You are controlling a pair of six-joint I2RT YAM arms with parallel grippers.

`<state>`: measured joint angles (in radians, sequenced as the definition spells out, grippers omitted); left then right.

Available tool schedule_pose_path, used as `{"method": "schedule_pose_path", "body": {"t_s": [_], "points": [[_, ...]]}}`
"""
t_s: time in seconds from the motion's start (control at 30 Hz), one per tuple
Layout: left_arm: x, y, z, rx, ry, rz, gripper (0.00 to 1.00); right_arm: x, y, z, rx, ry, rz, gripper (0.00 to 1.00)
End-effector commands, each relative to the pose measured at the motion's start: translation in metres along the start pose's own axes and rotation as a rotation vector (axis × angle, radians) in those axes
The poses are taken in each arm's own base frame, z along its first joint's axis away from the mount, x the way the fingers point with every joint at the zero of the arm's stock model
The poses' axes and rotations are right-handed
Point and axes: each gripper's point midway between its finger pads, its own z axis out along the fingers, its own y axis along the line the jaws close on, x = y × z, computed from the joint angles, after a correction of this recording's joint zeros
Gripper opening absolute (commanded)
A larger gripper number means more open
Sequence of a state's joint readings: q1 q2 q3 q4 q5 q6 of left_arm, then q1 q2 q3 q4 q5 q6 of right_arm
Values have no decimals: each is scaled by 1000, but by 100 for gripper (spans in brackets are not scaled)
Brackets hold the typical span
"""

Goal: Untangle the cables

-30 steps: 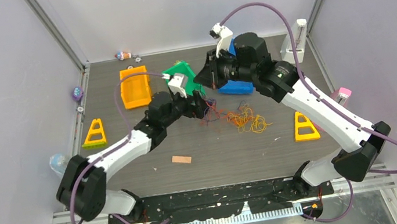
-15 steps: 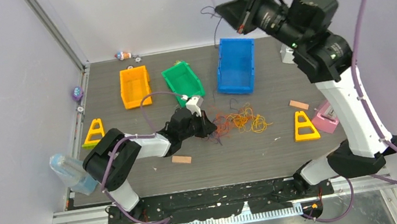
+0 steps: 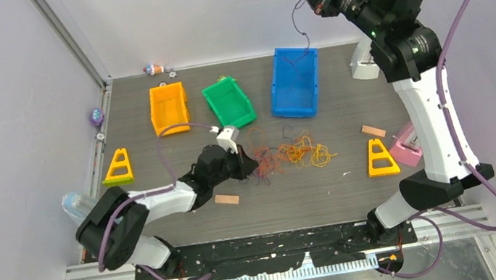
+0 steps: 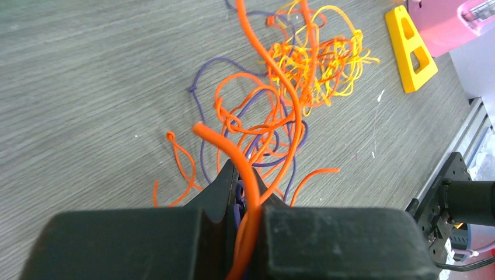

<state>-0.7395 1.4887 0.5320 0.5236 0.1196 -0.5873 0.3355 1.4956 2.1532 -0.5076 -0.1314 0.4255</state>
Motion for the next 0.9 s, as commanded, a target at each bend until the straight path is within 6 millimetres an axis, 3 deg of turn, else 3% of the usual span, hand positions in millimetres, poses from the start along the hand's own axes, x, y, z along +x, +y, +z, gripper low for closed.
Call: {"method": "schedule_pose_path", "body": {"t_s": [0.0, 0.43, 0.73, 0.87], "points": [[-23, -4, -22, -10, -44, 58, 0, 8, -30, 18, 68, -4, -6, 5], [-72, -28, -67, -24, -95, 182, 0, 124, -133, 81, 255, 195, 31, 5], [-94, -42, -84, -16, -120, 214, 0, 195, -182, 102, 336, 324, 37, 5], [-101, -44, -91, -31, -127, 231, 0, 216, -200, 104, 374, 363, 27, 5]]}}
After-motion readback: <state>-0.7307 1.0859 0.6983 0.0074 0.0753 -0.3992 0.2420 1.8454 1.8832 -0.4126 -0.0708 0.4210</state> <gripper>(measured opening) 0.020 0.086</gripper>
